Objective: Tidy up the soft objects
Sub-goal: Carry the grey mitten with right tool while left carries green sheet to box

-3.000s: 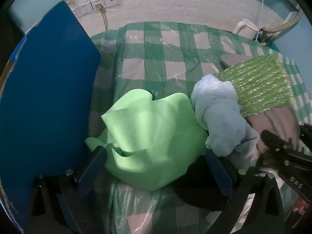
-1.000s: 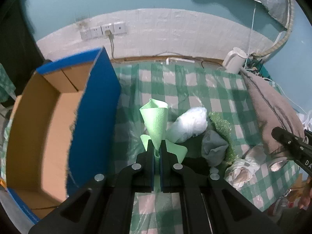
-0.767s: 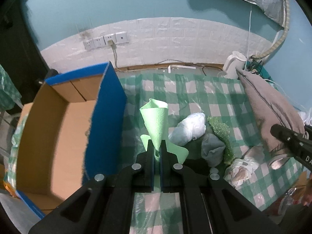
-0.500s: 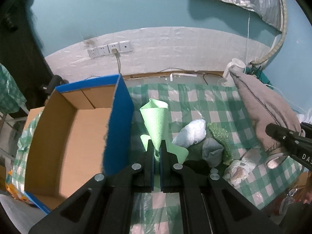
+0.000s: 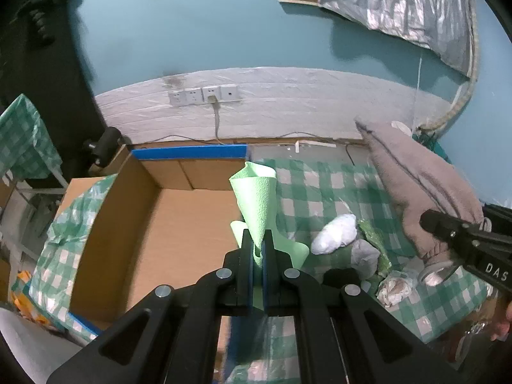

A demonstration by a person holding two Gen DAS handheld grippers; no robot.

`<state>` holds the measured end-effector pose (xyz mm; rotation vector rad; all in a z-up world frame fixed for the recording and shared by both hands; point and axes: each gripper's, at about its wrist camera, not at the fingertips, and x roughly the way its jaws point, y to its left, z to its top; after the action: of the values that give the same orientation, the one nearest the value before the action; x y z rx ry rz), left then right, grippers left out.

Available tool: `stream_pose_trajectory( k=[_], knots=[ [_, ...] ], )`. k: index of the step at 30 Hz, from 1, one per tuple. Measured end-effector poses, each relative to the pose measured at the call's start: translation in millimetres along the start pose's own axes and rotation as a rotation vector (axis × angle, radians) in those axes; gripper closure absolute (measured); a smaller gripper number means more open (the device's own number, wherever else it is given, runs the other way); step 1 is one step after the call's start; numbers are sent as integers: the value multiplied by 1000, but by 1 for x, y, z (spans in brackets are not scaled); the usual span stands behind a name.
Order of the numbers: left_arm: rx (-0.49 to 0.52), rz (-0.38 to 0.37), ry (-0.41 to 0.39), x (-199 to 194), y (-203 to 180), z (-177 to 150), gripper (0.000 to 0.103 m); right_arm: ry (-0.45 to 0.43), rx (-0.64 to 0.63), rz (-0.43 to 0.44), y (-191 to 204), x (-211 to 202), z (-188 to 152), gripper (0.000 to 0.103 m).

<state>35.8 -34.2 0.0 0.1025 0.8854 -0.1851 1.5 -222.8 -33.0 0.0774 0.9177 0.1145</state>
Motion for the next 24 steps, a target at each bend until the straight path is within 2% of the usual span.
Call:
stream_pose_trajectory(
  k=[10, 24],
  knots=[
    [-64, 30, -33, -14, 41, 2, 99, 0, -76, 53, 51, 3, 18, 71],
    [-150, 64, -22, -12, 96, -6, 99, 29, -164, 137, 137, 27, 48, 71]
  ],
)
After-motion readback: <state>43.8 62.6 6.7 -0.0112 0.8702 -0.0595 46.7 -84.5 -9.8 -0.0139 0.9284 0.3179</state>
